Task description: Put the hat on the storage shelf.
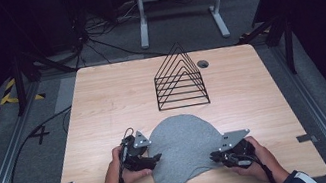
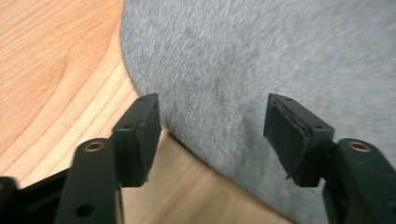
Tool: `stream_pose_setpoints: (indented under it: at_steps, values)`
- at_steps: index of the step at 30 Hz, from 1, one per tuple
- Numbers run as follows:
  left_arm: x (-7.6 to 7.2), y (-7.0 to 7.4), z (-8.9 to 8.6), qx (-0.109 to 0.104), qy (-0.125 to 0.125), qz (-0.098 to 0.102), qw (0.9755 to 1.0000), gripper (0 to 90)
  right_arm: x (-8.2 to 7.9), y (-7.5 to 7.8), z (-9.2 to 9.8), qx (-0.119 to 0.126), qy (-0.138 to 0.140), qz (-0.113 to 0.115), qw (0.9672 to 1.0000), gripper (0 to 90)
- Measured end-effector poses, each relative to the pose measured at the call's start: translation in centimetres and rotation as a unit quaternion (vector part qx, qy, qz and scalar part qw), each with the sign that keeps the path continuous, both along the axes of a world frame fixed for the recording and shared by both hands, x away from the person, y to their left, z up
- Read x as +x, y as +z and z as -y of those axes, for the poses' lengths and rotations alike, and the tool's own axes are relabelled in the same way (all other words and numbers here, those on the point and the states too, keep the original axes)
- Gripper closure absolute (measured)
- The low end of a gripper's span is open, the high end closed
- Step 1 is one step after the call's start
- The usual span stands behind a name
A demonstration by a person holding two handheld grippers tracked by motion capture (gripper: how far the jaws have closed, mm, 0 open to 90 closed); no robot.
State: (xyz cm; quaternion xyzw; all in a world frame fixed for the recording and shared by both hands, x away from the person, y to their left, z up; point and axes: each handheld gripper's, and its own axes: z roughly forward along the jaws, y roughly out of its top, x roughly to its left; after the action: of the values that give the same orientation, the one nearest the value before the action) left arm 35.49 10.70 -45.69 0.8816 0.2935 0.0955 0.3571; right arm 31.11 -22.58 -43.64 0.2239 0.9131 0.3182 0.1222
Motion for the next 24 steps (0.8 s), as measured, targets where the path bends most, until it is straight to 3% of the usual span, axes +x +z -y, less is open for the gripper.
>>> stream_pose_setpoints:
  at_steps: [1, 5, 9, 14, 18, 20, 22, 23, 24]
  values:
    - [-0.3, 0.1, -0.1, 0.000, 0.000, 0.002, 1.0000, 34.9, 0.3, 0.2, 0.5, 0.003, -0.012, 0.018, 0.9998, 84.2]
    - [-2.0, 0.2, -0.6, -0.003, -0.013, -0.001, 0.9999, 32.7, 1.4, -0.2, 2.0, 0.008, -0.049, 0.019, 0.9986, 84.7]
    - [-3.6, -0.6, -0.6, 0.021, -0.027, -0.011, 0.9993, 31.0, 1.7, -0.9, 2.8, -0.004, -0.059, 0.005, 0.9982, 84.7]
    - [-4.2, -0.9, -0.5, 0.031, -0.031, -0.013, 0.9990, 30.6, 1.2, -1.2, 2.5, -0.014, -0.056, -0.008, 0.9983, 85.0]
    - [-3.8, -0.9, -1.2, 0.035, -0.016, -0.008, 0.9992, 28.6, 0.1, -1.3, 2.4, -0.008, -0.052, -0.018, 0.9985, 84.7]
    - [-2.8, -0.8, -2.0, 0.038, 0.006, -0.006, 0.9993, 28.2, -1.0, -1.3, 2.0, 0.002, -0.034, -0.036, 0.9988, 83.4]
    - [-1.9, -0.2, -2.3, 0.036, 0.017, 0.000, 0.9992, 28.8, -1.6, -1.2, 1.5, -0.007, -0.019, -0.036, 0.9991, 76.3]
    - [-1.3, 0.6, -2.5, 0.017, 0.024, -0.001, 0.9996, 28.8, -1.6, -0.9, 1.2, -0.012, -0.016, -0.027, 0.9994, 73.4]
    - [-0.6, 1.5, -2.7, -0.016, 0.025, -0.004, 0.9995, 29.1, -1.3, -0.3, 1.1, -0.003, -0.021, -0.019, 0.9996, 70.3]
